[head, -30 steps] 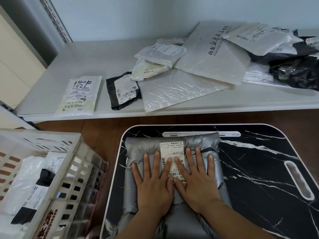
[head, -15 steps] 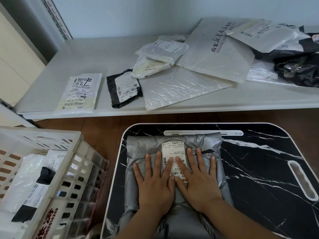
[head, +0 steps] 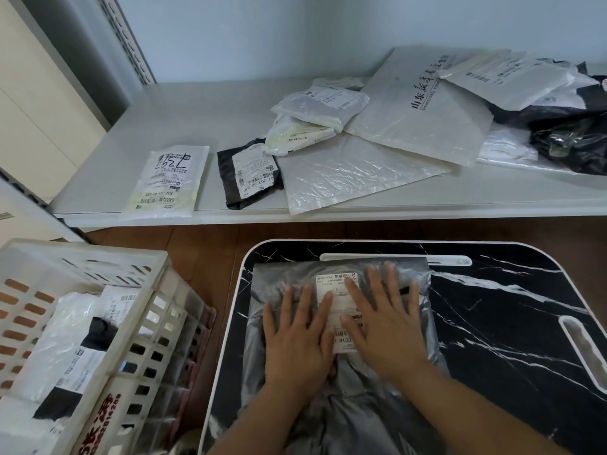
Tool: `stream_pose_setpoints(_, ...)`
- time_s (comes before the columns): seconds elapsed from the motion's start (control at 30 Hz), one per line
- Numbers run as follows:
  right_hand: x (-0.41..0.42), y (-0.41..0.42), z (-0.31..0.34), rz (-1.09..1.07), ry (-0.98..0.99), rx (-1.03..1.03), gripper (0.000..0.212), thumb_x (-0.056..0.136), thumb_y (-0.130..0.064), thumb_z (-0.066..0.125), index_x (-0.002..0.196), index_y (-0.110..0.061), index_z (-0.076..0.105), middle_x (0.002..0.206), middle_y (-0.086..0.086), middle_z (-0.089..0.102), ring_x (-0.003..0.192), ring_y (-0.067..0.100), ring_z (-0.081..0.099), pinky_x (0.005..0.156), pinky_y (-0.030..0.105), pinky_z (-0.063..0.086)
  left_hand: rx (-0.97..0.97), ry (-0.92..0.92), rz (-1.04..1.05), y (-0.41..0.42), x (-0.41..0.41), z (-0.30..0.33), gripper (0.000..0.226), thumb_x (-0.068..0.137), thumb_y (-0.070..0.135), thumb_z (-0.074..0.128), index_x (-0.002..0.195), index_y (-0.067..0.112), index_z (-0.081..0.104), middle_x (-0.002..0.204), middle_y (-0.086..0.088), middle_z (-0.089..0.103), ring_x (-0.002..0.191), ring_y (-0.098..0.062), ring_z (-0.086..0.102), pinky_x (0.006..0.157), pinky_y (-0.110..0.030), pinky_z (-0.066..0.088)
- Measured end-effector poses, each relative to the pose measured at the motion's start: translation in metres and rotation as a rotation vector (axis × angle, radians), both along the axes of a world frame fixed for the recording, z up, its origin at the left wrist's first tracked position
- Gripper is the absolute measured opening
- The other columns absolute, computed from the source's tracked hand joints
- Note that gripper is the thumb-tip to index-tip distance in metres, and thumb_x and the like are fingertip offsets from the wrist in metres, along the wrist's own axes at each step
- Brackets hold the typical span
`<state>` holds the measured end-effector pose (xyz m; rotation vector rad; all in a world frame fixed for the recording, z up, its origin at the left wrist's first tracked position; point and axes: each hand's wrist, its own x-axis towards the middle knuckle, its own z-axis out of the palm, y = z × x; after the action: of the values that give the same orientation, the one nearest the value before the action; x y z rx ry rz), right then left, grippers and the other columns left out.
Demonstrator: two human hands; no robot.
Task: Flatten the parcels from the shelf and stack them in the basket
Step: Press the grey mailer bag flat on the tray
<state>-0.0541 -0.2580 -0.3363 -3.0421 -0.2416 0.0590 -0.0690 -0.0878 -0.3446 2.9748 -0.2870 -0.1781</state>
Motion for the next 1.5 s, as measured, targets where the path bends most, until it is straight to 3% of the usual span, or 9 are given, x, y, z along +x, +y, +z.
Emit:
stream_pose_setpoints(0.2,0.036,-0.001,0.004,0.050,0.154,-0.106,0.069,0.085,-0.079,0.004,0.141,-0.050,-0.024,0.149,0.006,-0.042,0.131,0.036,-0.046,0.105,0.068,-0.019,0.062,0.050,-0.013,0.009,0.039,0.015,0.059,0.084,0.063,-0.013,0.141,0.050,-0.017,0.153,0.009,-0.029,0.138,-0.032,-0.036,0.105,-0.068,-0.019)
stream_pose_setpoints(0.37,0.036,-0.002,-0.005,0.015,0.267,-0.051,0.069,0.081,-0.082,0.004,0.138,-0.057,-0.026,0.151,0.000,-0.041,0.132,0.033,-0.046,0.104,0.069,-0.020,0.038,0.025,-0.007,0.009,0.042,-0.004,0.061,0.087,0.066,-0.009,0.145,0.049,-0.008,0.157,0.011,-0.016,0.143,-0.031,-0.023,0.102,-0.071,-0.018)
stream_pose_setpoints(0.5,0.037,-0.001,-0.006,0.003,0.258,-0.031,0.072,0.077,-0.083,0.000,0.140,-0.057,-0.021,0.152,-0.001,-0.039,0.133,0.032,-0.045,0.103,0.069,-0.021,0.076,0.061,0.001,0.007,0.043,-0.006,0.055,0.093,0.060,0.020,0.146,0.044,0.027,0.157,0.003,0.026,0.144,-0.038,0.019,0.100,-0.076,0.005)
stream_pose_setpoints(0.73,0.037,-0.005,0.010,0.013,0.340,0.003,0.082,0.065,-0.084,-0.009,0.138,-0.052,-0.027,0.146,-0.003,-0.047,0.131,0.028,-0.047,0.105,0.068,-0.021,0.159,0.104,0.004,0.002,0.040,0.009,0.072,0.073,0.062,-0.022,0.143,0.046,-0.023,0.149,0.007,-0.034,0.138,-0.032,-0.034,0.100,-0.072,-0.021)
stream_pose_setpoints(0.83,0.012,-0.003,0.015,0.043,0.191,-0.019,0.072,0.077,-0.080,-0.005,0.142,-0.050,-0.018,0.152,0.001,-0.037,0.136,0.032,-0.040,0.105,0.068,-0.019,0.159,0.101,0.015,0.002,0.024,0.024,0.063,0.081,0.059,-0.015,0.141,0.043,-0.025,0.154,0.004,-0.032,0.136,-0.032,-0.037,0.103,-0.068,-0.020)
stream_pose_setpoints(1.0,-0.044,0.003,0.015,0.070,0.099,-0.084,0.060,0.091,-0.072,0.021,0.138,-0.042,0.045,0.152,0.013,0.038,0.140,0.041,0.025,0.103,0.063,0.017,0.116,0.108,0.006,0.006,-0.019,0.037,0.064,0.081,0.060,-0.013,0.145,0.050,-0.014,0.152,0.007,-0.033,0.138,-0.031,-0.035,0.105,-0.069,-0.016)
stream_pose_setpoints(1.2,-0.102,0.015,0.005,0.051,0.057,-0.068,0.062,0.092,-0.070,0.018,0.136,-0.041,0.052,0.147,0.011,0.045,0.138,0.040,0.029,0.100,0.069,0.019,0.162,0.079,0.003,0.011,-0.078,0.025,0.043,0.094,0.052,0.029,0.129,0.045,0.053,0.140,0.003,0.053,0.134,-0.038,0.038,0.097,-0.068,0.019)
stream_pose_setpoints(1.4,-0.116,0.018,-0.005,-0.020,0.136,-0.032,0.059,0.093,-0.067,0.019,0.140,-0.041,0.044,0.150,0.010,0.041,0.139,0.041,0.029,0.097,0.074,0.019,0.114,0.113,0.006,0.009,-0.092,0.010,0.048,0.088,0.053,0.035,0.132,0.042,0.052,0.144,0.002,0.049,0.132,-0.037,0.043,0.096,-0.072,0.018)
stream_pose_setpoints(1.5,-0.102,0.017,-0.007,-0.041,0.185,-0.045,0.060,0.093,-0.067,0.017,0.143,-0.042,0.039,0.153,0.009,0.037,0.141,0.040,0.026,0.098,0.074,0.016,0.118,0.078,0.020,0.005,-0.079,0.009,0.056,0.092,0.054,0.011,0.147,0.047,0.017,0.159,0.006,0.002,0.147,-0.036,-0.003,0.101,-0.075,-0.008)
